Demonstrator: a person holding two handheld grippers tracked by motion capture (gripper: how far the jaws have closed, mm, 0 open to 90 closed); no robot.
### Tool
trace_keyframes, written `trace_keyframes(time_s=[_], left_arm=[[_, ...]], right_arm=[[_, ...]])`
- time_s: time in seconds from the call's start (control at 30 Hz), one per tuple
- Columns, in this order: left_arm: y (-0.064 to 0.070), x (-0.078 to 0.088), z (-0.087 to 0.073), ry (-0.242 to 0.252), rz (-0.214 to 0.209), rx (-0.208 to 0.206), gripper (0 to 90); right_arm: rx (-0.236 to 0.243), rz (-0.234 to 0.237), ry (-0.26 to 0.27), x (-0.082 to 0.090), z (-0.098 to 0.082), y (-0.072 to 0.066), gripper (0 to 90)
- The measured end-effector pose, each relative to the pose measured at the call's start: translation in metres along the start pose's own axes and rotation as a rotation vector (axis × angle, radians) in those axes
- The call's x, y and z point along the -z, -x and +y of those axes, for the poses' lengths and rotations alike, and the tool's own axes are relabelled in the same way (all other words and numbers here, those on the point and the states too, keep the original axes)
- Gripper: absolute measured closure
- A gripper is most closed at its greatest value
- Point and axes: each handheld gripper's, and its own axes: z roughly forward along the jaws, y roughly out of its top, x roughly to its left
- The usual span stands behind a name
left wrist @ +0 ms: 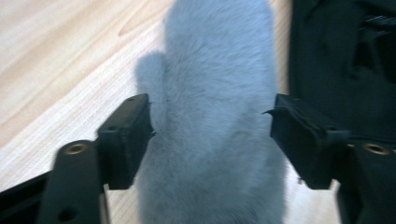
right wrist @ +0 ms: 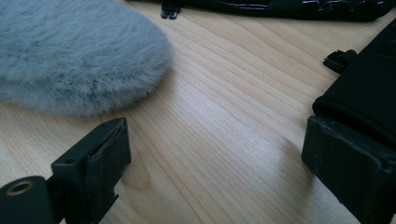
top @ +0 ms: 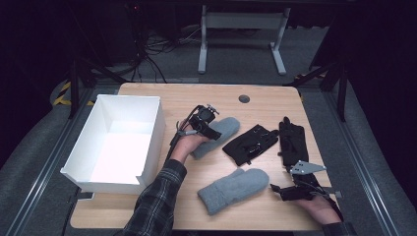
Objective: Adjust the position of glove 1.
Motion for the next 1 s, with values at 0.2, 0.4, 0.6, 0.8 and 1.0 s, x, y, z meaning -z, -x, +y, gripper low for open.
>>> trace_keyframes(time_s=[0.2, 0.4, 0.6, 0.8, 1.0], left_arm=[[-0.001, -0.019, -0.006, -0.041, 0.001, -0.003, 27.4], [-0.001, -0.017, -0.009, -0.03, -0.013, -0.004, 46.8], [-0.002, -0.013, -0.008, -0.037, -0.019, 0.005, 66.1], [-0.003, -0.005, -0.007, -0.026, -0.048, 0.032, 71.1], [0.001, 0.013, -0.004, -0.008, -0.077, 0.036, 71.1]], right_arm=[[0.002, 0.001, -0.001, 0.0, 0.0, 0.0, 8.3], [0.003, 0.001, -0.001, 0.0, 0.0, 0.0, 8.3], [0.003, 0.001, -0.001, 0.0, 0.0, 0.0, 8.3], [0.003, 0.002, -0.001, 0.0, 0.0, 0.0, 8.3], [0.001, 0.001, 0.0, 0.0, 0.0, 0.0, 8.3]])
